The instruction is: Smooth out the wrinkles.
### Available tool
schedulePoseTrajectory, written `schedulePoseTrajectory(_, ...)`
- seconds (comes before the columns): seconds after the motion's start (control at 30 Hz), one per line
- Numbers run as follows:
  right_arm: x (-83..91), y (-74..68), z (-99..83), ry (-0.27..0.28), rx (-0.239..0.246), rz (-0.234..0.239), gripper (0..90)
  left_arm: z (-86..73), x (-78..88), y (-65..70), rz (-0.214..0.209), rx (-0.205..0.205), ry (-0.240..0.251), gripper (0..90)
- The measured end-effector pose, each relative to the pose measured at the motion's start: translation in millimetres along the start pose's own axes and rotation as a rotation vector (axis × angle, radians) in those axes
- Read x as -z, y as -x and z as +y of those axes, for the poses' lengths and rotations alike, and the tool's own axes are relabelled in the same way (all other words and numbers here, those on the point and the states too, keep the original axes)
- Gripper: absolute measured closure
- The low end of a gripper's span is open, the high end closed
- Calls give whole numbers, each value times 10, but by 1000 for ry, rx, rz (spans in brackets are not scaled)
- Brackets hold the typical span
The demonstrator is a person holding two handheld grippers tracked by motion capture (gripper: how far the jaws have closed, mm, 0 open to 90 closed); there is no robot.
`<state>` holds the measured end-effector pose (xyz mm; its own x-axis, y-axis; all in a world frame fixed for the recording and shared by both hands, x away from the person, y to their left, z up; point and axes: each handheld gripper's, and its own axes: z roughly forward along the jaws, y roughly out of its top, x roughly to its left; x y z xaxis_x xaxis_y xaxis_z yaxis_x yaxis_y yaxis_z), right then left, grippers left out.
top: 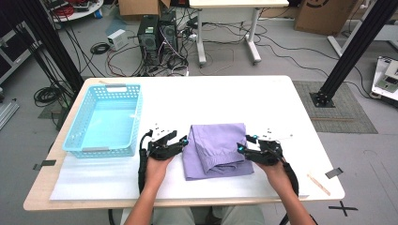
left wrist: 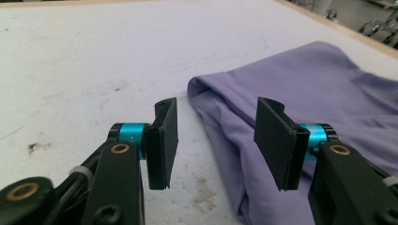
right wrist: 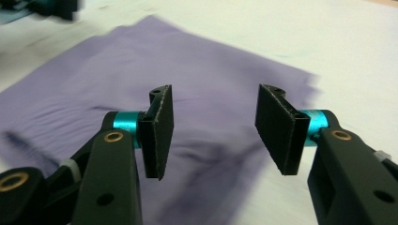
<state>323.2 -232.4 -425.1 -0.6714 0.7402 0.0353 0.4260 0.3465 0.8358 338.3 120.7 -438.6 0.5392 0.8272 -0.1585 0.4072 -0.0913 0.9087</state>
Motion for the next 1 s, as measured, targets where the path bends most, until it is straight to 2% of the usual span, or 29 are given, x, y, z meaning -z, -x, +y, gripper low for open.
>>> schedulePoseTrajectory(0.13,-227,-175,-102,-143,72,101,536,18,3,43,-32,11,22,482)
schedulePoseTrajectory(0.23,-191,-153,-112,-143,58,128,509,19,-36,106,-60,4,18,462)
schedulePoseTrajectory(0.27,-160,-144,-113,-127,59,132,491,23,-51,131,-69,-1,18,455)
schedulePoseTrajectory(0.37,-32,-104,-106,-46,52,103,453,44,-110,234,-101,-7,31,449)
schedulePoseTrajectory(0.43,52,-33,-95,10,34,62,442,67,-164,310,-118,-24,23,450)
schedulePoseTrajectory(0.5,115,53,-101,33,5,25,424,84,-232,392,-133,-42,7,450)
schedulePoseTrajectory(0.57,166,127,-122,37,-16,-14,420,81,-297,478,-143,-69,-20,452)
schedulePoseTrajectory(0.7,241,221,-162,49,-33,-45,424,20,-394,625,-155,-109,-91,455)
schedulePoseTrajectory(0.8,276,255,-172,57,-40,-54,424,-34,-438,688,-155,-135,-162,463)
schedulePoseTrajectory(0.87,286,266,-176,57,-42,-57,424,-45,-432,725,-149,-158,-181,480)
schedulePoseTrajectory(0.9,288,272,-180,58,-45,-58,425,-49,-436,744,-159,-149,-195,495)
schedulePoseTrajectory(0.93,290,276,-183,55,-47,-57,430,-61,-447,760,-174,-154,-228,496)
schedulePoseTrajectory(1.0,293,280,-187,55,-46,-58,436,-65,-466,809,-186,-198,-294,505)
